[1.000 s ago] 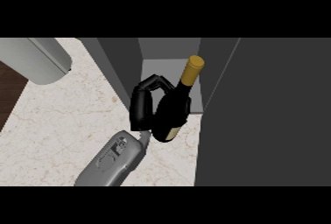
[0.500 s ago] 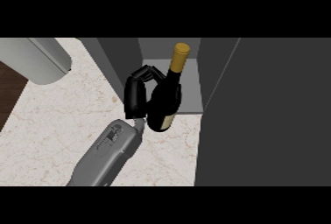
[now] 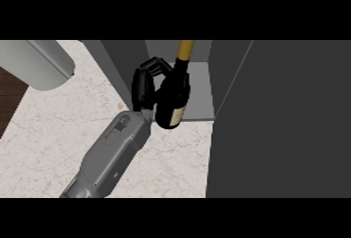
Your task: Pick up the wine, place it into the cabinet and close the cabinet
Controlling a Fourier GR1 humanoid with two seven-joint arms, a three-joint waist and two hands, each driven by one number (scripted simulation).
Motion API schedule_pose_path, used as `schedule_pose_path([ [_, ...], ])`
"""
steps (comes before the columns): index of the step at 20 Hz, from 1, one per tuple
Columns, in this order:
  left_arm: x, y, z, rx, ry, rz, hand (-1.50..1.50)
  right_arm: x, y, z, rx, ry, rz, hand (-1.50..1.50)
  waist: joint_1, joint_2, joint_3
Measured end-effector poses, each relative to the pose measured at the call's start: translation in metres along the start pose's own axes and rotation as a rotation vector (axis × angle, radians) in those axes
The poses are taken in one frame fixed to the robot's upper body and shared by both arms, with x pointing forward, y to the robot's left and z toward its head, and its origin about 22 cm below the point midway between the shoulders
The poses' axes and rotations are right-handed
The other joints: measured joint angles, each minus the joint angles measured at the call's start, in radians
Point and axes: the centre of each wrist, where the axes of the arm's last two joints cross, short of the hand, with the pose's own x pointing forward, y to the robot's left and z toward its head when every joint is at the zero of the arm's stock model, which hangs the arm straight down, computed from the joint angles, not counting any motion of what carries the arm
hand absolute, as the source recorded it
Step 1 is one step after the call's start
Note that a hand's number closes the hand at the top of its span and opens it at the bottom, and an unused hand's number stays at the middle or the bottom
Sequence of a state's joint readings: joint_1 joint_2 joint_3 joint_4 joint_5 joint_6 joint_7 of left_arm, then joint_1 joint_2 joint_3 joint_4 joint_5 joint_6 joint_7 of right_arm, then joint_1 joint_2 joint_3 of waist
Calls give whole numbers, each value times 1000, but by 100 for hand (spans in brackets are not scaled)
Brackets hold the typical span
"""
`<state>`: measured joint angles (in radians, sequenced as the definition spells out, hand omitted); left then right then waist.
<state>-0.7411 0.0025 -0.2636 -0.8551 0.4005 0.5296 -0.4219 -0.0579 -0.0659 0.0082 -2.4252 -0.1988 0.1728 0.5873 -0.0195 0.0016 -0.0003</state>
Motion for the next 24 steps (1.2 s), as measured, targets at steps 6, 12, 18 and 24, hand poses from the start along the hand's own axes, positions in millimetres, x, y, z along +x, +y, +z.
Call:
schedule_pose_path([
  [6, -6, 2, -13, 10, 12, -30, 150, -1, -1, 1, 1, 10, 4, -150, -1, 0, 0],
  [12, -6, -2, -29, 36, -32, -83, 150, -1, 1, 0, 12, 0, 1, -150, -11, 4, 0],
  [18, -6, 2, -43, 74, -84, -122, 150, 0, -1, -2, 24, -3, 14, -150, -18, 7, 0],
  [24, -5, 2, -52, 92, -75, -115, 150, 0, 1, -3, 26, -8, -3, -150, -21, 8, 0],
])
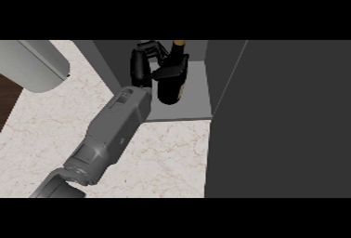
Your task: Pick up the wine, place it into the cabinet and close the cabinet
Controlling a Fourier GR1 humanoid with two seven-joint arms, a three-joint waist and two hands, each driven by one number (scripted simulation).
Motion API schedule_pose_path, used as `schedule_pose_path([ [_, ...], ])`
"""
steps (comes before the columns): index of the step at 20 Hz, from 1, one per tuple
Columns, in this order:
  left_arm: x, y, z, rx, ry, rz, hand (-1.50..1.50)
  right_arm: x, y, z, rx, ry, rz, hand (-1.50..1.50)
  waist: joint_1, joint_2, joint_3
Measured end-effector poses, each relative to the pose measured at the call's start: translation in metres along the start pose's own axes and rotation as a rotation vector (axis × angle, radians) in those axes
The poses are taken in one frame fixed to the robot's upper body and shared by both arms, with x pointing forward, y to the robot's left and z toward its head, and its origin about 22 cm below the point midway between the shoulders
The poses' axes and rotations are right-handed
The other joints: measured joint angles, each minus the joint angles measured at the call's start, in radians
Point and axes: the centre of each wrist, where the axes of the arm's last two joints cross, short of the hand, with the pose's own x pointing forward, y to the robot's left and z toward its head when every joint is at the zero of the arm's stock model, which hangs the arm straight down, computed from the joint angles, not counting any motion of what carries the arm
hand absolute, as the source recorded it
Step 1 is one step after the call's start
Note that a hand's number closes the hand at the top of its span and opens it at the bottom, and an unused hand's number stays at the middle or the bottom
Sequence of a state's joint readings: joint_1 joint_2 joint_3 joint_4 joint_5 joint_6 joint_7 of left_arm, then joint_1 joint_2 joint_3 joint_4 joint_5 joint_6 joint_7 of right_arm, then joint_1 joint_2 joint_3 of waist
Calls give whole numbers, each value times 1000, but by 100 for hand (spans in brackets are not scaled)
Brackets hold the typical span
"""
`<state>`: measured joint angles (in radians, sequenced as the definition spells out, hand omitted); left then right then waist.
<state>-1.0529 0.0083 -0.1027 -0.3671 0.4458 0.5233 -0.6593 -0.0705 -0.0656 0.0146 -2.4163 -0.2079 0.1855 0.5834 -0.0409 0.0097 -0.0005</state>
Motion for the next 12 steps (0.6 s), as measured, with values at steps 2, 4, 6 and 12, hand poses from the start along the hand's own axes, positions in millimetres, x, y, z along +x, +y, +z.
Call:
schedule_pose_path([
  [2, -1, -1, 0, 18, 22, 12, 150, -3, 1, 1, 6, -8, -10, -150, -7, 2, 0],
  [4, -4, 1, 0, 40, 40, 41, 150, -4, 4, 1, 17, -10, -22, -150, -10, 3, 0],
  [6, -5, 2, -1, 53, 62, 76, 150, -5, 5, 1, 17, -12, -26, -150, -12, 3, 0],
  [12, -7, 2, -2, 48, 77, 116, 150, -3, 8, 0, 28, -7, -33, -150, -15, 1, 3],
])
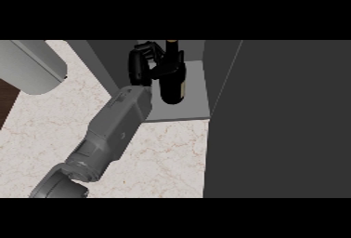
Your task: Pick up the wine, place it into the cabinet and close the cabinet
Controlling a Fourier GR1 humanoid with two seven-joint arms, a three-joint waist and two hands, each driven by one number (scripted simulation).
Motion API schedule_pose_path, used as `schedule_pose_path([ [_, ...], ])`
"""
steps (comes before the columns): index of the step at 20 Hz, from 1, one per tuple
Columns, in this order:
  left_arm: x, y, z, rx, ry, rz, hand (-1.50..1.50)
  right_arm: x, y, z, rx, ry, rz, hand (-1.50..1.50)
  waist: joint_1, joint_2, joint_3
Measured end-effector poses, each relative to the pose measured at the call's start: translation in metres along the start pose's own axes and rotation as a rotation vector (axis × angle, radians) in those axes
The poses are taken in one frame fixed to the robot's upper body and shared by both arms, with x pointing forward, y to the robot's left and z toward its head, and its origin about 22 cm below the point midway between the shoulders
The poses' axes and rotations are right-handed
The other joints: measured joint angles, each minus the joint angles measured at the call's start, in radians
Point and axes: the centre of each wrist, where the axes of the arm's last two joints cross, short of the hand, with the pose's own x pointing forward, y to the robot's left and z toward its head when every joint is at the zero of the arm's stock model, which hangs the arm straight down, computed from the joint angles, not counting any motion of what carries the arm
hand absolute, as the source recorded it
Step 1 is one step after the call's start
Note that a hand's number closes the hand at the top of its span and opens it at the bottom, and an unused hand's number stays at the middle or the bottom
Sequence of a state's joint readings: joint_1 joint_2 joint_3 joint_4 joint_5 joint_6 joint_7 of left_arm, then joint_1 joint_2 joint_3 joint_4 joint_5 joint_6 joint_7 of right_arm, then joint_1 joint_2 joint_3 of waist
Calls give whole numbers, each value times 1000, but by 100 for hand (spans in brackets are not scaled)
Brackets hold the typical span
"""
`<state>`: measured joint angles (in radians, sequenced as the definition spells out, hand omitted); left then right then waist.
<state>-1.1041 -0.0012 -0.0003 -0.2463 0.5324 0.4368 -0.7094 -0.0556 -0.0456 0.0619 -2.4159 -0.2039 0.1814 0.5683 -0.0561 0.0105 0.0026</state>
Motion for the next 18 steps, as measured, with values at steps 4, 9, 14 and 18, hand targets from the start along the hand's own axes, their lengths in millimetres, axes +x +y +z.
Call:
schedule_pose_path([
  [4, -1, 0, 0, 1, 13, 3, 150, 0, -2, -1, 0, 2, 16, -150, -1, -1, 1],
  [9, -3, 2, 0, 11, 1, -16, -150, 1, -4, 0, 1, -6, 24, -150, -6, 1, 1],
  [14, -6, 3, 1, 21, 10, -68, -150, 1, -3, -3, 8, -11, 24, -150, -6, 5, 0],
  [18, -12, 8, 5, 28, 12, -101, -150, 1, -6, 0, 7, -7, 38, -150, -11, 6, 0],
])
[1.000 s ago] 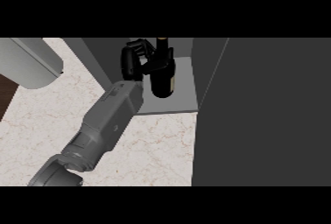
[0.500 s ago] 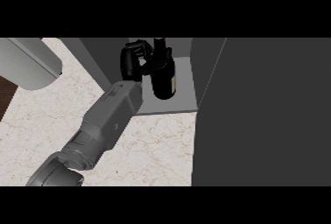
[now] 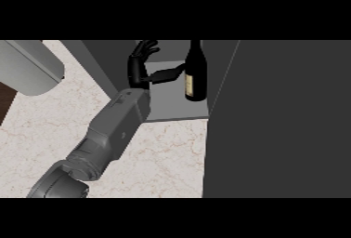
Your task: Pick up the wine, place it into the cabinet and close the cabinet
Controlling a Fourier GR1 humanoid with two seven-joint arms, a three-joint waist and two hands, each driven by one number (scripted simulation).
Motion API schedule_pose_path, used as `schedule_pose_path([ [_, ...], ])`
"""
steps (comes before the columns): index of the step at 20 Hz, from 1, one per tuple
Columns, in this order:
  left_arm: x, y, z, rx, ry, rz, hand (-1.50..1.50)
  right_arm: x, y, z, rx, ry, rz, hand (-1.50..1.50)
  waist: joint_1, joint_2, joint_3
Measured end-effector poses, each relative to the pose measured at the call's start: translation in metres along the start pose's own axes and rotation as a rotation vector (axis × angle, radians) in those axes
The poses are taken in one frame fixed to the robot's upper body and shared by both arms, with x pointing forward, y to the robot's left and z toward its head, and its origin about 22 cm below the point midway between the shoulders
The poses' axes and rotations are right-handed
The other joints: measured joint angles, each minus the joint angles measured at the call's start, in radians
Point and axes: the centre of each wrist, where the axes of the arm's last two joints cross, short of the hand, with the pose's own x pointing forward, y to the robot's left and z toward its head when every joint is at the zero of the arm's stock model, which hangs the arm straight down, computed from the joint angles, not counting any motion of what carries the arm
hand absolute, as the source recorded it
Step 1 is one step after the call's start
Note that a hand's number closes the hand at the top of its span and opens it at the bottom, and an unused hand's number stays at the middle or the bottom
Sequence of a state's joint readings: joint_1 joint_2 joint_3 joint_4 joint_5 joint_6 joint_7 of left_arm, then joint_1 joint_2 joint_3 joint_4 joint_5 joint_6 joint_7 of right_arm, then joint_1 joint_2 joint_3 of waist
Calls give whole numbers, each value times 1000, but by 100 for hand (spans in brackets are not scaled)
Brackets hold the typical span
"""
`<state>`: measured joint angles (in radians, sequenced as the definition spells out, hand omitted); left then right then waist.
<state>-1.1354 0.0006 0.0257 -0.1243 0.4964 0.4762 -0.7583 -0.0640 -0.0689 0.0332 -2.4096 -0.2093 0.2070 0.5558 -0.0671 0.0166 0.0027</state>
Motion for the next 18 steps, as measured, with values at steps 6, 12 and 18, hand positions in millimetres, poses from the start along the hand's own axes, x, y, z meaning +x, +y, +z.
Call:
schedule_pose_path([
  [6, -6, 3, 4, -3, -1, -68, -150, 2, 0, -5, -1, -15, -4, -150, -1, 2, 0],
  [12, -11, 7, 7, 13, -21, -85, -150, 1, 1, -5, 5, -21, -13, -150, -6, 5, 0],
  [18, -13, 8, 8, 23, -43, -61, -150, 2, 3, -7, 16, -17, -20, -150, -10, 5, 0],
])
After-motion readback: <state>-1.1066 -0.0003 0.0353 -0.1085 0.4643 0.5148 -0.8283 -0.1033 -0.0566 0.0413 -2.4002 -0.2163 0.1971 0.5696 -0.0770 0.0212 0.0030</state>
